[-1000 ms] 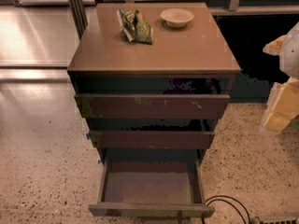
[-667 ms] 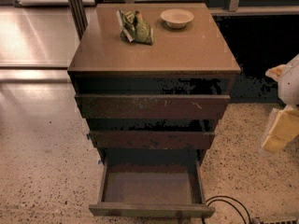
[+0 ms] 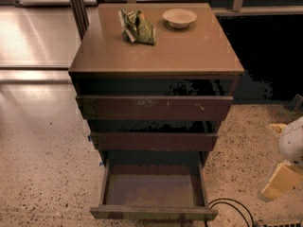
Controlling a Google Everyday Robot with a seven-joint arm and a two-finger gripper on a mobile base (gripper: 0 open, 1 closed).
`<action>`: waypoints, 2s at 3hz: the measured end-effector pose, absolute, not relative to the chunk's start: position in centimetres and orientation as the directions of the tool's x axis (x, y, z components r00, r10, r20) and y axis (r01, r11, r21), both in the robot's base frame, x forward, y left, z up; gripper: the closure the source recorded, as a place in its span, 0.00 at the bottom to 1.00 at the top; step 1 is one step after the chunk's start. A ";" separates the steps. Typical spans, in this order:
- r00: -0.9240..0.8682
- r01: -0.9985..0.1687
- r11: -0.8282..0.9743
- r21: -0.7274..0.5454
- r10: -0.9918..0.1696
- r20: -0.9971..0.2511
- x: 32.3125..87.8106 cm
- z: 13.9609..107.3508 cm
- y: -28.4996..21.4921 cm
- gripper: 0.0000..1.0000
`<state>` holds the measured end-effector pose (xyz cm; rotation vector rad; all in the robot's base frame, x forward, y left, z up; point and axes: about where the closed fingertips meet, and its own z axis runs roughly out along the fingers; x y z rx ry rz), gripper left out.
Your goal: Close bottom drawer
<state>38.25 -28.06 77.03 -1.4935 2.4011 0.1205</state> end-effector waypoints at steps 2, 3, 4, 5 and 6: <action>-0.441 -0.874 0.484 -0.029 -0.819 -0.366 37.4 74.4 -27.1 0.00; -0.455 -0.875 0.482 0.051 -0.780 -0.430 36.6 69.2 -23.6 0.00; -0.440 -0.890 0.447 0.094 -0.785 -0.436 35.6 64.0 -19.8 0.00; -0.441 -0.895 0.429 0.122 -0.807 -0.394 33.0 59.2 -17.1 0.00; -0.440 -0.896 0.422 0.136 -0.807 -0.393 33.0 58.1 -16.9 0.00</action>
Offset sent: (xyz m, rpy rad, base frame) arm -0.0215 0.0239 -0.0726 0.2436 0.0690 -0.0850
